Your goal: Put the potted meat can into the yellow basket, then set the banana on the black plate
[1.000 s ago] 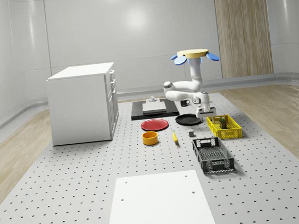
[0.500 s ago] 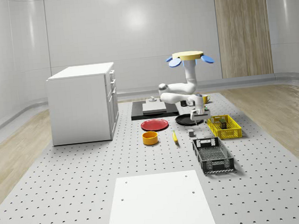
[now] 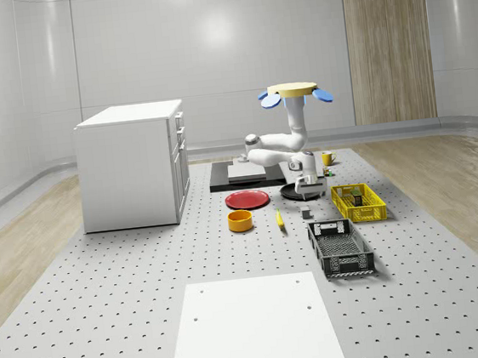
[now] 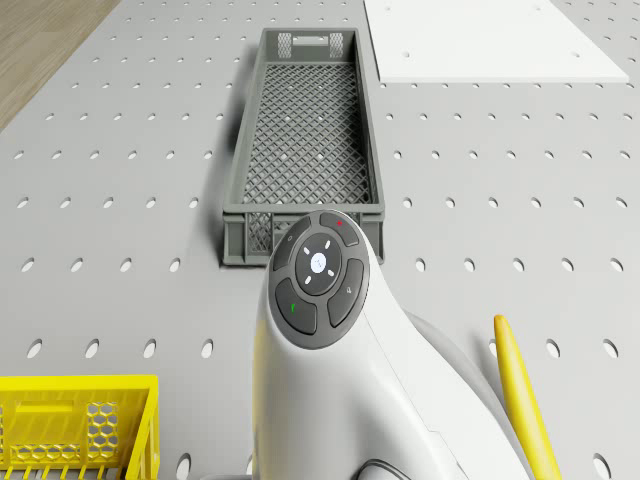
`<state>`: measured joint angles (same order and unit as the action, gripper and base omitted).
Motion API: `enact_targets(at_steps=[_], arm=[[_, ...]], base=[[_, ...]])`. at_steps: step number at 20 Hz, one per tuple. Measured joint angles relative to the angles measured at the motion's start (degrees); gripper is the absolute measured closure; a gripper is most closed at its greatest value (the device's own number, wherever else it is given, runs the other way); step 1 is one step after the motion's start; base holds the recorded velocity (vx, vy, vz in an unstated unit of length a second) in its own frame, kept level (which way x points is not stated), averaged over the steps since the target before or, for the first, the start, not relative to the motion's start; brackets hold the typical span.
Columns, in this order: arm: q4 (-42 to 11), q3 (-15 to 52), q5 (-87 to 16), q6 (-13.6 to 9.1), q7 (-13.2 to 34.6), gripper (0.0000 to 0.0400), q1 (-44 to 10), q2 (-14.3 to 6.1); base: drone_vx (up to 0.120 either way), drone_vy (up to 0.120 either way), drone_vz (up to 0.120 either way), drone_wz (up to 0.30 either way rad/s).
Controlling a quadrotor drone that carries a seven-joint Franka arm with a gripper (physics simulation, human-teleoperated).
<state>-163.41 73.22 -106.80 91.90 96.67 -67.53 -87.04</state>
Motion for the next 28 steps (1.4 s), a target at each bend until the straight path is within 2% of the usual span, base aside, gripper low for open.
enact_targets(at_steps=[9,15,21,28], arm=[[0.01,0.02,0.06,0.14,0.04,0.0,-0.05,-0.15],[0.01,0.04,0.1,0.22,0.06,0.0,-0.08,-0.24],[0.02,0.05,0.13,0.3,0.08,0.0,-0.1,-0.32],[0.02,0.06,0.17,0.38,0.1,0.0,-0.13,-0.4]], base=[[0.0,-0.12,0.0,0.0],[0.0,-0.12,-0.107,0.0],[0.0,-0.12,0.0,0.0],[0.12,-0.12,0.0,0.0]])
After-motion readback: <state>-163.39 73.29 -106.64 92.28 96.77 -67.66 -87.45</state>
